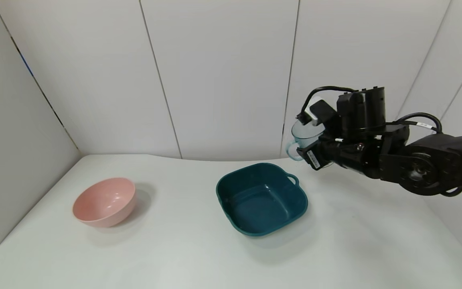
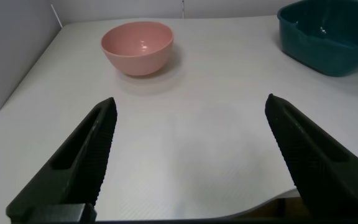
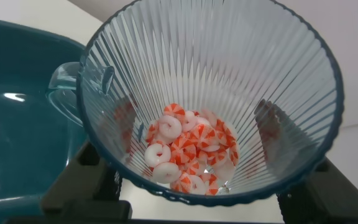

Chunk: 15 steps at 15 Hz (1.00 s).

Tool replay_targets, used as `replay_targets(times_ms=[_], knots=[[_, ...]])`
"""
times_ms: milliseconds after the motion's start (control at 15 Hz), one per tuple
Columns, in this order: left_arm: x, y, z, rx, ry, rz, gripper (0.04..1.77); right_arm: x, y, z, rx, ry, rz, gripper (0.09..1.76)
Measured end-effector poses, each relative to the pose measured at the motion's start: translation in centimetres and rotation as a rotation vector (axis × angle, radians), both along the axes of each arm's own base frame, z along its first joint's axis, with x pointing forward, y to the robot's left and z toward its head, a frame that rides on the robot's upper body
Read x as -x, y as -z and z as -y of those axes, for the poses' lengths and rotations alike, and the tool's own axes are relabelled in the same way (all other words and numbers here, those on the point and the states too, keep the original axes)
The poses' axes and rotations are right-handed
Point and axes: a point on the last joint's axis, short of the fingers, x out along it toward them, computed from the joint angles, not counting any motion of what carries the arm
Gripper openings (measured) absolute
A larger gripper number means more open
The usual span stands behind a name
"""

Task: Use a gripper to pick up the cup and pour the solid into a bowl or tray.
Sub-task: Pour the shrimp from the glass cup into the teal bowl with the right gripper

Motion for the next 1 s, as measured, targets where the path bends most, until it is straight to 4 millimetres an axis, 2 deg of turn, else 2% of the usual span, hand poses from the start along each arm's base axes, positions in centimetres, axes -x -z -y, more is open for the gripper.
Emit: replay_targets(times_ms=[400,667,1000], knots=[[0.0,0.0,0.0,0.000,0.000,0.000,1.72,0.8,2.8,-3.2,0.234,0.063,-0.079,1.35],[0.0,0.0,0.0,0.000,0.000,0.000,1.72,1.2,3.6,-4.6,0.367,0.097,-0.105,1.35],[0.0,0.0,0.0,0.000,0.000,0.000,1.72,1.4,3.7,-6.3,0.494,0.146,-0.127,1.35]])
